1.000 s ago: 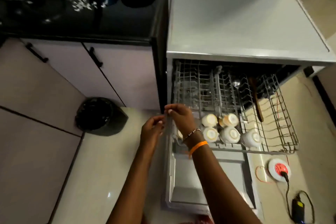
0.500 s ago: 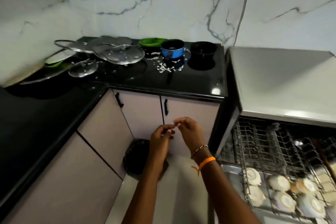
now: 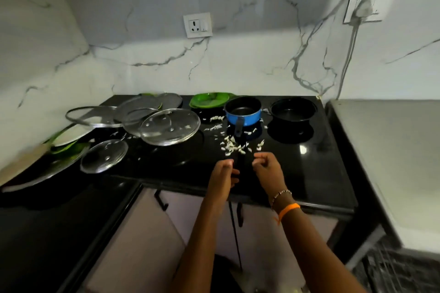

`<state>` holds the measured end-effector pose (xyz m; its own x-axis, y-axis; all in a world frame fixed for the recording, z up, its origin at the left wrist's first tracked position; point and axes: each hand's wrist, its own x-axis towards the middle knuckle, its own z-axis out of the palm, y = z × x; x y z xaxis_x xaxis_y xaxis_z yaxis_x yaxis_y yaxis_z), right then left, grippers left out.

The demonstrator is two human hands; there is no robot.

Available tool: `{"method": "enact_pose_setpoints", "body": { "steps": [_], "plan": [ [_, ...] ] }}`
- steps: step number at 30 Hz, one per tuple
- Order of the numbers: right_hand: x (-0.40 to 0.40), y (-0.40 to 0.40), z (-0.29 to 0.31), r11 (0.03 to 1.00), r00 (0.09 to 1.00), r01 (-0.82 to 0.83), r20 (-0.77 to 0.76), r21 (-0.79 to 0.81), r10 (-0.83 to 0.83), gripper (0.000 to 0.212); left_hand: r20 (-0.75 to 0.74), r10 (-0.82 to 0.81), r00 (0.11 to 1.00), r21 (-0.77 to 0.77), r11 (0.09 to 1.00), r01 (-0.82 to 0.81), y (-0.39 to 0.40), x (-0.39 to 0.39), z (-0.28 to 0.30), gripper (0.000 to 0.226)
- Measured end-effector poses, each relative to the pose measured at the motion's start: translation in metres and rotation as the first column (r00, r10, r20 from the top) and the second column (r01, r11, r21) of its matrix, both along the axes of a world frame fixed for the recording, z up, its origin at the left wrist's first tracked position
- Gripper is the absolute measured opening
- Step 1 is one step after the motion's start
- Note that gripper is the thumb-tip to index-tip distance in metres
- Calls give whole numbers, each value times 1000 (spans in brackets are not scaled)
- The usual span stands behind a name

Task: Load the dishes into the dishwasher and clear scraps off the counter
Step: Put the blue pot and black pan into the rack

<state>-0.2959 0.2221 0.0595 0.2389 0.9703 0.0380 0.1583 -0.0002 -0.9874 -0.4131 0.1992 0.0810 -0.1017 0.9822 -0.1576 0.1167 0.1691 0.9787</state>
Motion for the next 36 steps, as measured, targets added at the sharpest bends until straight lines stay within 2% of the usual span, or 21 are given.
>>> {"method": "enact_pose_setpoints", "body": {
  "steps": [2, 3, 5, 8, 10, 13, 16, 19, 22, 24, 26, 29, 31, 33, 34, 36],
  "plan": [
    [14, 47, 10, 999, 988, 31, 148, 39, -36, 21, 62, 15, 998, -81, 997, -10, 43, 4, 3, 18],
    [22, 70, 13, 995, 958, 69, 274, 67, -85, 24, 86, 22, 996, -96, 995, -14, 62, 7, 5, 19],
    [37, 105, 18, 977, 815, 178, 539, 114, -211, 38, 90, 20, 996, -125, 992, -8, 95, 9, 6, 24],
    [55, 142, 14, 955, 634, 266, 723, 130, -274, 53, 184, 51, 982, -226, 974, -8, 136, 12, 7, 31],
    [67, 164, 3, 967, 567, 249, 802, 49, -187, 55, 314, 106, 943, -312, 950, -3, 158, 15, 9, 29],
    [87, 186, -15, 967, 522, 250, 848, -50, -91, 51, 530, 260, 807, -462, 887, 18, 180, 19, 9, 31],
    [100, 199, -26, 955, 492, 295, 860, -21, -133, 38, 603, 277, 748, -499, 862, 83, 195, 25, 4, 35],
    [109, 206, -31, 948, 510, 317, 839, 20, -188, 20, 633, 302, 713, -504, 859, 84, 205, 31, -3, 41],
    [118, 207, -28, 944, 560, 267, 767, 193, -315, 11, 539, 274, 797, -492, 870, 34, 212, 38, -5, 43],
    [121, 203, -24, 915, 582, 258, 706, 312, -404, 9, 391, 213, 895, -464, 886, -8, 215, 45, -1, 40],
    [121, 197, -14, 886, 623, 306, 630, 349, -463, 6, 191, 134, 972, -413, 910, -44, 216, 54, 3, 34],
    [121, 187, 1, 829, 711, 475, 426, 294, -559, 16, 15, 78, 997, -291, 954, -71, 207, 66, 9, 30],
    [121, 180, 8, 784, 762, 585, 190, 209, -619, 23, -200, 42, 979, -168, 983, -76, 195, 70, 9, 36],
    [123, 173, 13, 782, 783, 616, -176, 93, -596, 24, -429, 38, 902, -91, 992, -85, 180, 68, 12, 39],
    [123, 166, 15, 800, 744, 600, -382, 21, -548, 23, -482, 41, 875, -68, 994, -84, 171, 67, 17, 39],
    [124, 148, 21, 841, 577, 528, -675, -122, -460, 24, -516, 50, 855, -22, 997, -72, 156, 62, 22, 42]
  ]
}}
